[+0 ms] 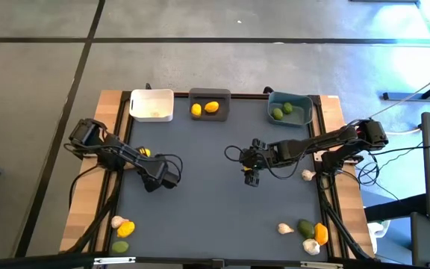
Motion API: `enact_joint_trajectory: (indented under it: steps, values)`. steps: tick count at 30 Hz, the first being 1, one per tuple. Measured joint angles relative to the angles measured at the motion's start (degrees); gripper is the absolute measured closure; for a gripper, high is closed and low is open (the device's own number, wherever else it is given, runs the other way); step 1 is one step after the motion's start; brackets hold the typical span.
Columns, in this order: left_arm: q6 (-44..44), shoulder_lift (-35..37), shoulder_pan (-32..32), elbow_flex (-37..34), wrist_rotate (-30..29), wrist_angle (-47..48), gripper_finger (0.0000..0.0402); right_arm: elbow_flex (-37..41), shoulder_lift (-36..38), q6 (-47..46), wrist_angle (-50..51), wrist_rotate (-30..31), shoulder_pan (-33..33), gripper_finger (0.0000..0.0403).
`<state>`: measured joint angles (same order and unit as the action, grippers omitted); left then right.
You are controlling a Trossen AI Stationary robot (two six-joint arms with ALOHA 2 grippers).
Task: Sort produce into baskets
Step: Put the lime into the blue bin
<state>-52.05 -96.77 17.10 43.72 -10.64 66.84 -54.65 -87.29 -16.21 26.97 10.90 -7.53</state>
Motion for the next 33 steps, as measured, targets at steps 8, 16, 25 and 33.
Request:
enact_joint_trajectory:
  steps: [8,16,25,33]
  values:
    - [0.34,-0.14,0.15,0.87,-0.78,0.3,0.0259,0.0,0.0,0.0,-0.34,0.0,0.03,0.0143]
    - [1.85,3.49,0.17,3.59,-1.32,-0.66,0.0242,0.0,0.0,0.0,-0.49,0.0,0.04,0.0143]
    - [6.11,13.47,0.17,8.46,-5.64,-9.17,0.0239,0.0,0.0,-0.04,-0.69,-2.38,0.04,0.0143]
    - [15.55,20.61,0.17,8.52,-6.57,-31.07,0.0238,0.0,0.0,-0.35,-4.66,-6.46,0.04,0.0143]
